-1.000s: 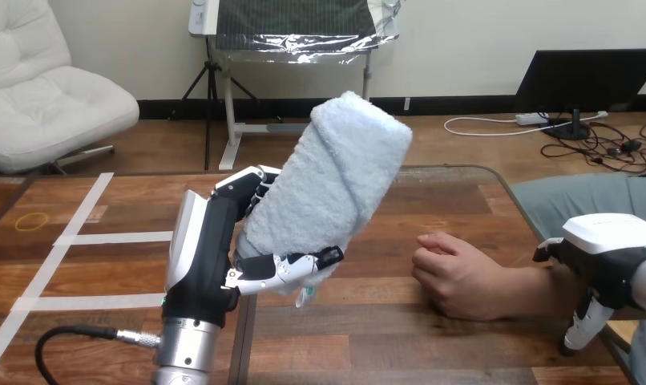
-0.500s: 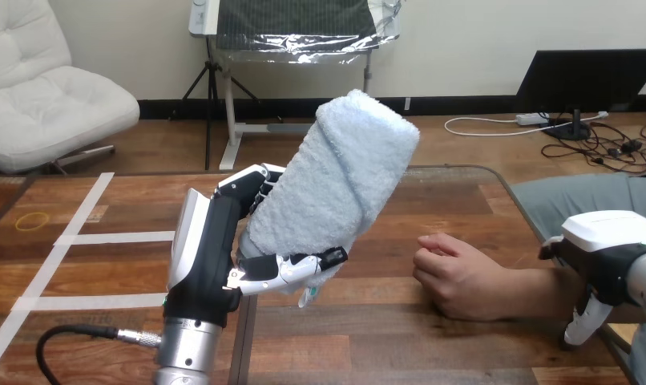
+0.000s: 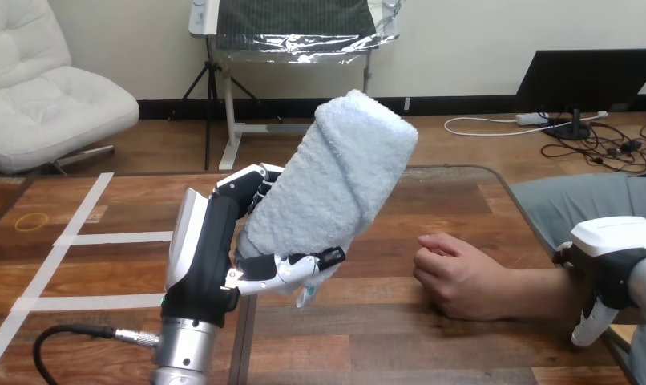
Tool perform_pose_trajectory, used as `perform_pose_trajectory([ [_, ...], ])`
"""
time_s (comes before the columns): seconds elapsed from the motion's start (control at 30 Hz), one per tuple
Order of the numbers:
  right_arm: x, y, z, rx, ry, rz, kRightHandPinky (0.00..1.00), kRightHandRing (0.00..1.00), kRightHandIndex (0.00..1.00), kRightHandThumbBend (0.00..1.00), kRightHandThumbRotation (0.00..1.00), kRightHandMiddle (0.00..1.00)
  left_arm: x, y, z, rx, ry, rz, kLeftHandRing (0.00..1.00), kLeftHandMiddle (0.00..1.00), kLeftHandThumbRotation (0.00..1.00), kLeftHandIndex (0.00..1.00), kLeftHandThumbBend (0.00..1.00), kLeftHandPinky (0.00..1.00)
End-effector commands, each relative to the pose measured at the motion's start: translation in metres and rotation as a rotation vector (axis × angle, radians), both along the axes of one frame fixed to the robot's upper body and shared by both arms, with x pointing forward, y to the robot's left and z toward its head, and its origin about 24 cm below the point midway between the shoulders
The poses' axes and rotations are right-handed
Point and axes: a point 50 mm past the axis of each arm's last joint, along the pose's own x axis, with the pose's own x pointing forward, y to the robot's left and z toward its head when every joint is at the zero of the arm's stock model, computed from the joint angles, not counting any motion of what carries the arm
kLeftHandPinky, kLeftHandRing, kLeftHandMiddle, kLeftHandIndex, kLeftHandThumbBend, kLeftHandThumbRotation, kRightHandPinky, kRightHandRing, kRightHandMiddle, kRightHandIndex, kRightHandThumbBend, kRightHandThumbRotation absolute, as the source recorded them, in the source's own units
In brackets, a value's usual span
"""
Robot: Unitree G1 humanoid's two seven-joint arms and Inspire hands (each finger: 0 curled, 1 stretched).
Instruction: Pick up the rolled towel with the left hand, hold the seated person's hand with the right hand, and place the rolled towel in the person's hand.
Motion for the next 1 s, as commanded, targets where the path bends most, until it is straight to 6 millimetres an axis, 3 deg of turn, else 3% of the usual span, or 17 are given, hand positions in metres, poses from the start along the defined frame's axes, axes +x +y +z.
perform_pose_trajectory([
  [0.0, 0.016, 0.003, 0.015, -0.039, -0.072, 0.003, 0.92, 0.95, 0.92, 0.69, 0.26, 0.95, 0.008, 0.004, 0.022, -0.005, -0.12, 0.016, 0.4, 0.46, 0.0, 0.54, 0.55, 0.39],
  [0.97, 0.03, 0.0, -0.01, -0.115, 0.04, -0.001, 0.85, 0.88, 0.86, 0.62, 0.3, 0.88, 0.005, 0.013, 0.012, 0.066, -0.104, 0.031, 0.4, 0.47, 0.0, 0.54, 0.53, 0.37],
])
